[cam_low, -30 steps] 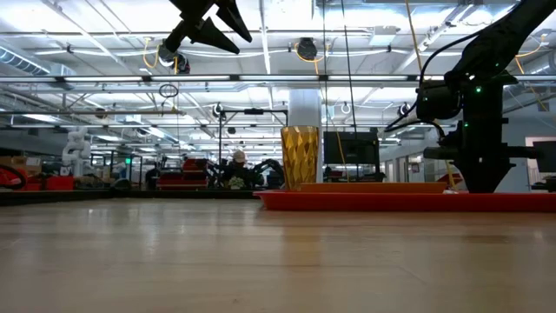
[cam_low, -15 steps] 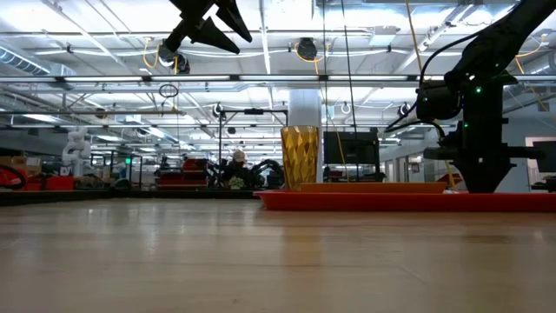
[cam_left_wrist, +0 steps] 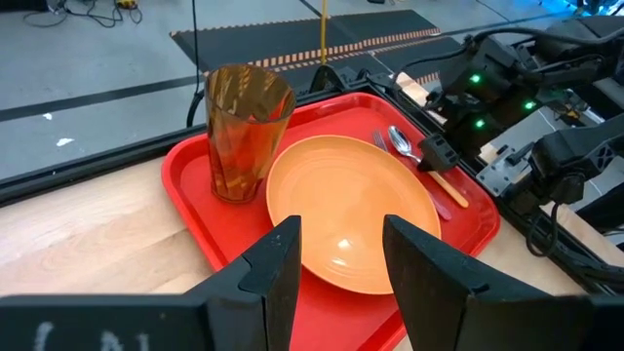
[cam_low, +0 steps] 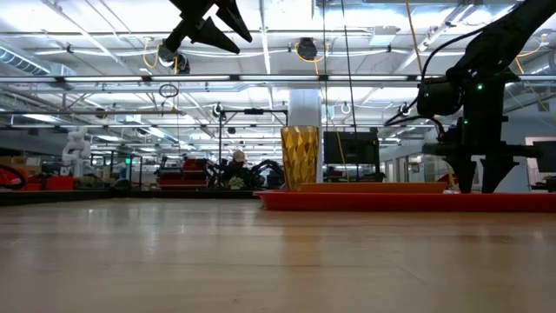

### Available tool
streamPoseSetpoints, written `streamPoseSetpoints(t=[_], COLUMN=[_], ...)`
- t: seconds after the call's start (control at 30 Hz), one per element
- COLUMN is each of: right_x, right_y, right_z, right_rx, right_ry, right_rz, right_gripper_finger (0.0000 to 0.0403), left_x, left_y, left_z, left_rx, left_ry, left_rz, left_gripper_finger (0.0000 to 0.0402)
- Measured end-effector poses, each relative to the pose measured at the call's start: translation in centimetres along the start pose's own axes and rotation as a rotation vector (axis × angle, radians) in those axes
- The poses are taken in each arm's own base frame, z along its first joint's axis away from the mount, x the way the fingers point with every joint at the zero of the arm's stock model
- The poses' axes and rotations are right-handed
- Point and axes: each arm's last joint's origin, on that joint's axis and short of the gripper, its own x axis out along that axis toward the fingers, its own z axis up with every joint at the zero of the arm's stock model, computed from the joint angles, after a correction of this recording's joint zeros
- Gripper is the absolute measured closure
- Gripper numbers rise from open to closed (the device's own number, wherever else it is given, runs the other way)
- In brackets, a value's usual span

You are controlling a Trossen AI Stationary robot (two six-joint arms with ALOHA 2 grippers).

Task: Pick and place plate/cup/fork/spoon on tray
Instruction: Return to Home Position

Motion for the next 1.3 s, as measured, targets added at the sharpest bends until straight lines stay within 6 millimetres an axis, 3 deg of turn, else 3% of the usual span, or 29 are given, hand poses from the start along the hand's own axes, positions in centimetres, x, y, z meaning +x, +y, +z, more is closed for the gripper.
streamPoseSetpoints(t=[0.33, 0.47, 0.7, 0.83, 1.03, 1.23, 1.3], right_x=[-2.7, -4.2, -7.3, -9.1, -11.8, -13.8, -14.3], right_y=[-0.6, -0.5, 0.3, 0.6, 0.9, 0.6, 0.5], right_z=[-0.4, -0.5, -0.4, -0.2, -0.1, -0.4, -0.7], right_rx=[-0.008, -0.067, -0.293, -0.438, -0.740, -0.774, -0.778], right_ry=[-0.117, -0.170, -0.317, -0.455, -0.735, -0.889, -0.910], right_rz=[0.150, 0.324, 0.727, 0.901, 1.105, 1.203, 1.227], right_gripper_finger=[0.0207, 0.0205, 0.0219, 0.0241, 0.0302, 0.0386, 0.0397], left_x=[0.0, 0.0, 0.0, 0.0, 0.0, 0.0, 0.0], left_y=[0.0, 0.1, 0.1, 0.1, 0.1, 0.1, 0.1], left_z=[0.0, 0.0, 0.0, 0.0, 0.0, 0.0, 0.0], left_rx=[-0.022, 0.019, 0.280, 0.312, 0.204, 0.211, 0.211], left_ry=[0.000, 0.000, 0.001, 0.000, 0.000, 0.000, 0.000], left_rz=[0.002, 0.007, 0.007, 0.009, 0.009, 0.009, 0.009], left_gripper_finger=[0.0254, 0.0254, 0.0254, 0.0254, 0.0254, 0.0254, 0.0254])
